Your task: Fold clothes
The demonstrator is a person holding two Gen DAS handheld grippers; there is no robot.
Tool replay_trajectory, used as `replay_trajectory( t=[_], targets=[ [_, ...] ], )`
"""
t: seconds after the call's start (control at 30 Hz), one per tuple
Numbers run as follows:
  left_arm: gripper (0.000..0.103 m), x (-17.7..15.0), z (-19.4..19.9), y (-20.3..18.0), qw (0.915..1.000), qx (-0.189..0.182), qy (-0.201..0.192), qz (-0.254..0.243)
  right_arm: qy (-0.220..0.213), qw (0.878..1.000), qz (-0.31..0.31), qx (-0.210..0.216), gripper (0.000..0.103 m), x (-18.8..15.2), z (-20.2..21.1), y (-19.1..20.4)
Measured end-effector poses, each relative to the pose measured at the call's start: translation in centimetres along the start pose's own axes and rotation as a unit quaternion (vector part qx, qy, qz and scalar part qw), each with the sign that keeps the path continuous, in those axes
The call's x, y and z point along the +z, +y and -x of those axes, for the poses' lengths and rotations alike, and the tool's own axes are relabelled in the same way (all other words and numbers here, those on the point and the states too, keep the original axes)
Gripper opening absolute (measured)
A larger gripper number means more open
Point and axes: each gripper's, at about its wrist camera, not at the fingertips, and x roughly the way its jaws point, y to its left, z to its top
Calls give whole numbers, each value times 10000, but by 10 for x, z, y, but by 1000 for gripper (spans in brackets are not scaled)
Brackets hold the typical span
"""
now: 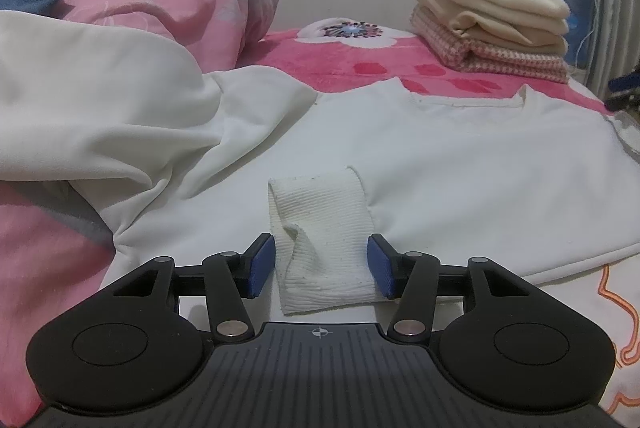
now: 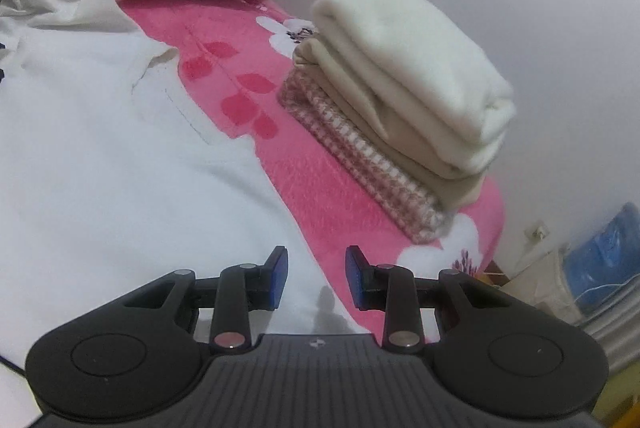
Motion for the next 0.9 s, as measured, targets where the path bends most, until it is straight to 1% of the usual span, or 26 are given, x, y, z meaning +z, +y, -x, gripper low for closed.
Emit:
replay_trajectory(
  t=[0.1,0.13,0.23,0.33,0.47,0.5,0.57,0.63,0.67,0.7,0.8,0.83,0.9],
  targets=[
    [52,0,0,-1,10000,10,-9,0,262,9986,394,237,31,-8,-9,22],
    [52,-1,0,-1,10000,11,-11,3,250,9982,511,213,30,-12,-8,29],
    [54,-1,-1,0,10000,22,-18,-14,148,9984,533,137,29,-18,-5,36],
    [55,0,-1,0,10000,27,-15,2,154,9987,435,232,29,-14,-4,29],
    [55,-1,-1,0,10000,24,-25,-12,-113,9992,347,172,29,-3,5,12],
    [55,-1,-2,1,10000,21,-23,-16,-99,9992,352,141,29,-1,4,7],
    [55,0,-2,1,10000,18,-19,-25,122,9980,584,192,29,-2,-5,3],
    [55,0,-2,1,10000,15,-17,-34,437,9936,992,312,30,-6,-15,7],
    [56,0,-2,2,10000,13,-18,-42,531,9914,1140,368,30,-9,-17,8],
    [56,0,-2,2,10000,12,-21,-50,533,9906,1197,394,29,-10,-17,9],
    [56,0,-2,1,10000,17,-32,-77,640,9907,1066,559,31,-9,-18,2],
    [57,0,-2,1,10000,22,-36,-82,671,9907,1027,590,35,-9,-19,0],
    [57,0,-2,1,10000,34,-40,-85,760,9904,938,671,37,-9,-23,-3]
  ],
)
